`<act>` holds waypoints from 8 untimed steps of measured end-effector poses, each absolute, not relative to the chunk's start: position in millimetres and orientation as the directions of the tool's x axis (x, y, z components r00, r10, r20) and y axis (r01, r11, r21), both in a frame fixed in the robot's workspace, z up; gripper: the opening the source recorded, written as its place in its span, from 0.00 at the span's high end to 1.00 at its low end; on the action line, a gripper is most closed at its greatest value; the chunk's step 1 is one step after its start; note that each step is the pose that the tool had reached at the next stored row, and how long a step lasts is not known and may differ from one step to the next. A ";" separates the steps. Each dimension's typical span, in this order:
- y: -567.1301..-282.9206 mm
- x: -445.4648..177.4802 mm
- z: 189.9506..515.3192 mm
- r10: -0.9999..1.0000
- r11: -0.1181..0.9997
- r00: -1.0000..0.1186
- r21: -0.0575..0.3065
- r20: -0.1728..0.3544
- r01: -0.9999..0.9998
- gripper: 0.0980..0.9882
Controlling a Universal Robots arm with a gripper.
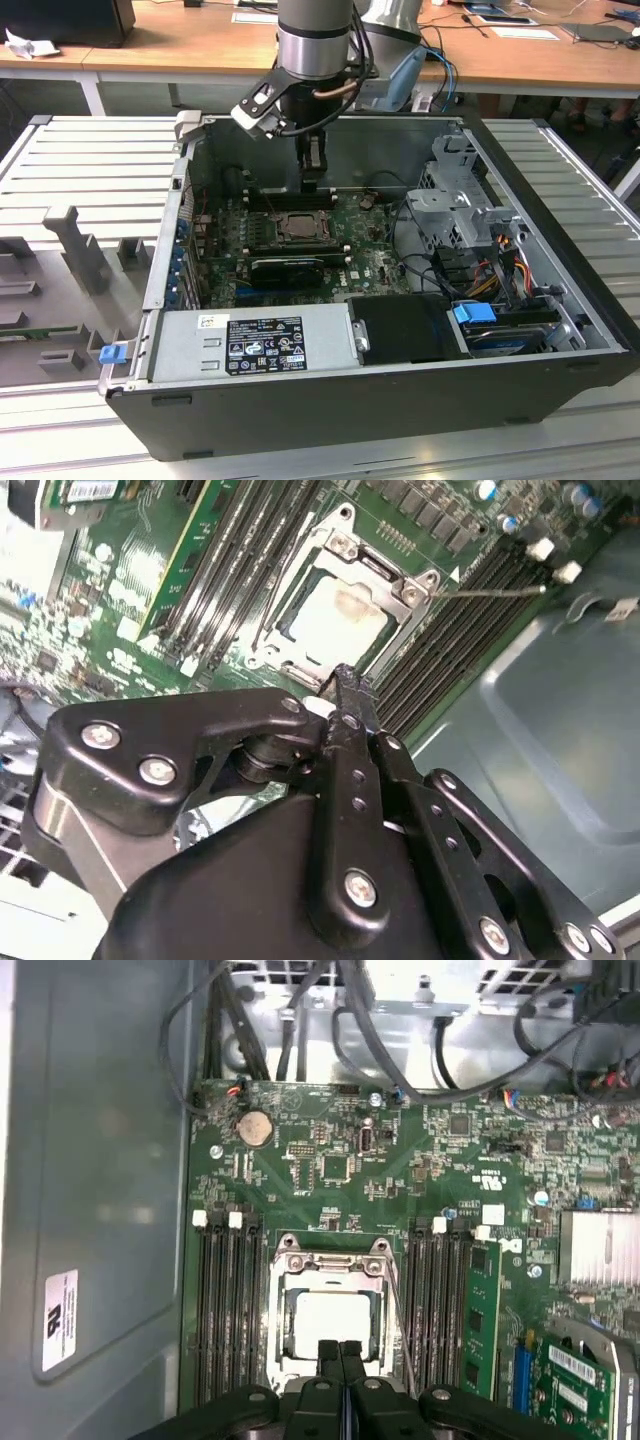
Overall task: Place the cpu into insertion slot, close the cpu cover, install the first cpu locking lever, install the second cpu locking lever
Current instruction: 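Install the first cpu locking lever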
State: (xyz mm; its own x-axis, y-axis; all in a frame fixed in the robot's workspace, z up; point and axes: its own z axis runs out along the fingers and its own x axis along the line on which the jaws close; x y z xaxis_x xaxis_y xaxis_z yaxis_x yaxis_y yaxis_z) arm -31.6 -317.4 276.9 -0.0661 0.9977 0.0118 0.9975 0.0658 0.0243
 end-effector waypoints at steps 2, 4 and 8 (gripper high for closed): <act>-317.4 -31.6 276.7 0.990 0.143 -0.143 0.024 0.012 0.989 0.99; -317.4 -31.6 276.8 0.984 0.180 -0.180 0.024 0.012 0.983 0.99; -317.4 -31.6 276.8 0.975 0.223 -0.223 0.024 0.012 0.975 0.99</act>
State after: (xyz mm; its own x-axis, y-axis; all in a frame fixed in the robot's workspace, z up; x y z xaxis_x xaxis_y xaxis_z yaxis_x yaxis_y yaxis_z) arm -31.6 -317.4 276.8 -0.2231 0.9747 0.0119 0.9746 0.2228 0.0243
